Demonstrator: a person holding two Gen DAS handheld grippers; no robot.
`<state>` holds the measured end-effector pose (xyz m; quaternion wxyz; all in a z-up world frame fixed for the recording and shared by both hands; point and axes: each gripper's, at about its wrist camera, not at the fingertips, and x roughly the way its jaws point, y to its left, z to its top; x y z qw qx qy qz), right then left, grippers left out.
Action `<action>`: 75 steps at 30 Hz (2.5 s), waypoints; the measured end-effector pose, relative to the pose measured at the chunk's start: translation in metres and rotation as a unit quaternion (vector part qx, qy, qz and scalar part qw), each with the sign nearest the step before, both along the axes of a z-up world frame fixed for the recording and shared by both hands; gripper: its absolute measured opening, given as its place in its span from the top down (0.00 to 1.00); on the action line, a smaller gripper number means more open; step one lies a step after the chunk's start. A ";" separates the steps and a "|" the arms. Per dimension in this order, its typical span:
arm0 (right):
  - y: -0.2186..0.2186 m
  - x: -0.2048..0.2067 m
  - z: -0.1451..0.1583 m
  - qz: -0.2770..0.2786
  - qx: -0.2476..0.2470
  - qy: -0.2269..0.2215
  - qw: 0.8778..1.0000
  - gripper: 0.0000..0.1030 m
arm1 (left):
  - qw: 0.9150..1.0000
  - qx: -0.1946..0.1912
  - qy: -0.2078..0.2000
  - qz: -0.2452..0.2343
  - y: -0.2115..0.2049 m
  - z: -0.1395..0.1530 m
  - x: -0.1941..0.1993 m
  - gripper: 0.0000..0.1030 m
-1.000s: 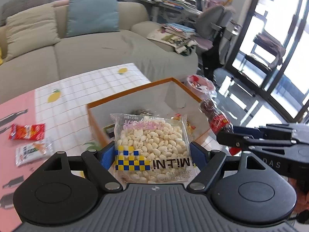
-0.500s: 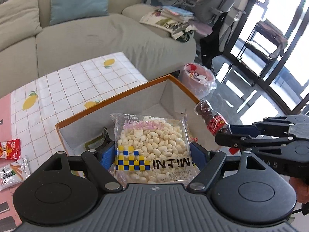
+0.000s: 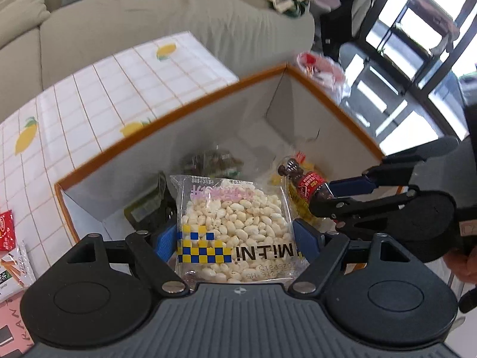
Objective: Organize snacks
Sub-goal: 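Carry the peanut bag and cola bottle over the orange box and open both tools, then withdraw both tools from the box toward the remaining snacks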
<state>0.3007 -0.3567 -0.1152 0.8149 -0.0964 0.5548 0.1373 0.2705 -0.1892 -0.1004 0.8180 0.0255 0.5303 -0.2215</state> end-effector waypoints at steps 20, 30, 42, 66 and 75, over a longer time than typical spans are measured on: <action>0.000 -0.007 -0.019 -0.014 0.009 0.032 0.999 0.71 | 0.986 0.145 0.010 -0.080 -0.020 -0.031 -0.010 0.09; 0.002 -0.025 -0.012 -0.014 0.007 0.027 1.000 0.64 | 0.984 0.162 0.016 -0.075 -0.019 -0.027 -0.011 0.07; 0.001 -0.036 0.008 -0.037 0.012 0.015 0.999 0.51 | 0.993 0.105 0.011 -0.054 -0.005 -0.004 -0.020 0.00; 0.065 -0.108 0.069 -0.040 0.090 -0.043 0.994 0.47 | 0.982 -0.082 -0.147 0.082 0.145 0.085 -0.123 0.00; 0.131 -0.141 0.072 -0.036 0.148 -0.091 0.984 0.47 | 0.963 -0.085 -0.208 0.146 0.212 0.085 -0.159 0.32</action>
